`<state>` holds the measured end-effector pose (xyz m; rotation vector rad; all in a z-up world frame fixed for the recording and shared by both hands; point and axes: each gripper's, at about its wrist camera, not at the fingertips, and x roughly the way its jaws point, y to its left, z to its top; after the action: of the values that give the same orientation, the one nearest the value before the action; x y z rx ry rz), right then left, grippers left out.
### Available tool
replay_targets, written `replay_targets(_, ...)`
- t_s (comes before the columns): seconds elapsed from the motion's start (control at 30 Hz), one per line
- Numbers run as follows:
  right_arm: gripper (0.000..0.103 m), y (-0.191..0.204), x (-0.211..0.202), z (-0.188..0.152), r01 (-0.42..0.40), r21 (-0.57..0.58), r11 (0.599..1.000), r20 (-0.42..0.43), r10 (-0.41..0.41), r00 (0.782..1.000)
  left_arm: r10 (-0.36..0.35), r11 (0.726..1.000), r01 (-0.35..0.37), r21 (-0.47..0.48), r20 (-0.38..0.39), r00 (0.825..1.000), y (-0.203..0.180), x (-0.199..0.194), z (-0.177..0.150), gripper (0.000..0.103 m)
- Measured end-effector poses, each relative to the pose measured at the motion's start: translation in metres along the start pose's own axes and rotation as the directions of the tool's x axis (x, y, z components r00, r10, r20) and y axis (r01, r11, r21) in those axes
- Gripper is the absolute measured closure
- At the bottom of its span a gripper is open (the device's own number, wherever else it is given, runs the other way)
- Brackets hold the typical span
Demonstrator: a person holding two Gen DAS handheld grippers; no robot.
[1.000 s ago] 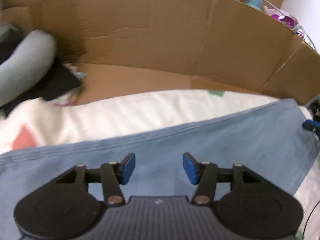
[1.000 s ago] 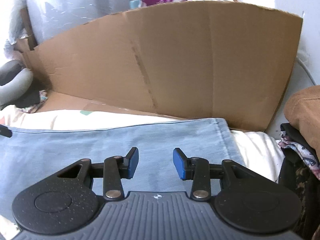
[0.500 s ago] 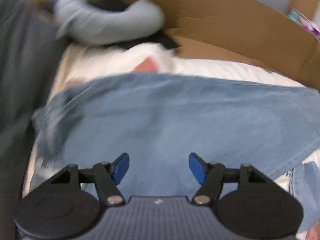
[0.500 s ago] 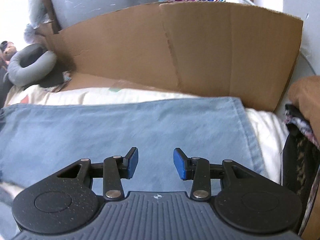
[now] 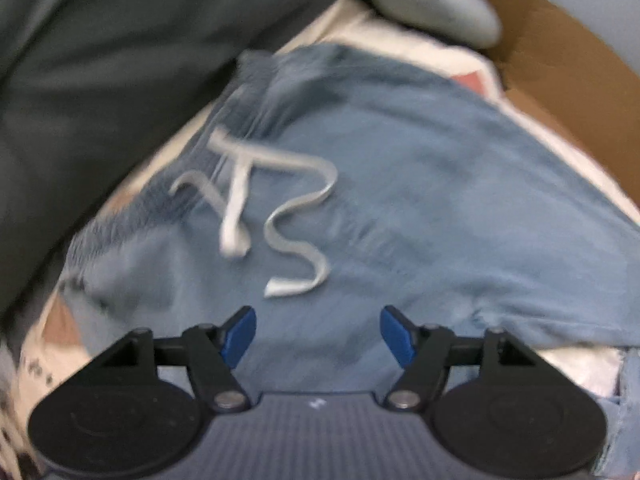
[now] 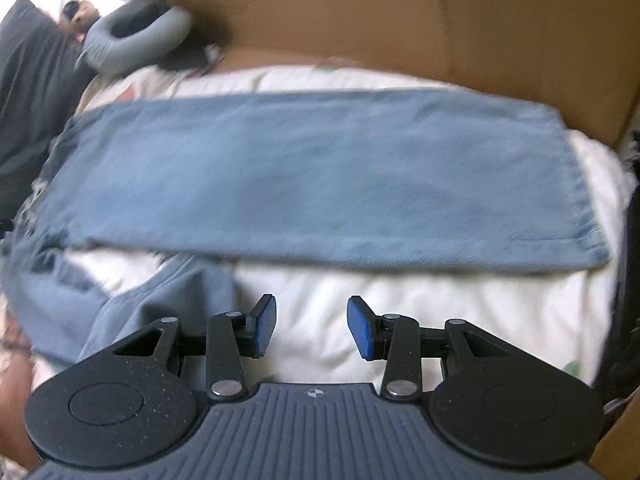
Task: Fold clothes
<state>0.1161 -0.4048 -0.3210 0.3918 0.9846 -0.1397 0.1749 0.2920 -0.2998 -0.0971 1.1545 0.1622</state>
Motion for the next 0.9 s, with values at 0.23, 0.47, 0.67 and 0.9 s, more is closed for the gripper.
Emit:
replay_targets(0.23,0.056,0.032,0.0,0.014,-0.074,-0.088,0.993,-0.033,0.071,0.997,0.034,0.999,-0.036,-0.035,-0.052,0.998,0.019,0.01,-0.024,0.033)
replay_targets(0.47,0.056,0.053,-0.027,0.027,-0.111,-0.177,0.978,-0.077,0.098,0.992,0.058,0.995,-0.061,-0.076,-0.041,0.997,0.034,0.019,-0.03,0.033)
replay_targets(0.67,0.056,0.072,-0.036,0.044,-0.085,-0.143,0.986,-0.06,0.077,0.995,0.028,0.967,-0.028,-0.254,-0.004,1.0,0.054,0.019,-0.042,0.033)
replay_targets(0.9,0.056,0.142,-0.015,0.042,-0.211,-0.241,0.947,-0.17,0.173,0.97,0.006,0.958,0.007,-0.288,0.043,0.999,0.065,0.01,-0.048,0.033)
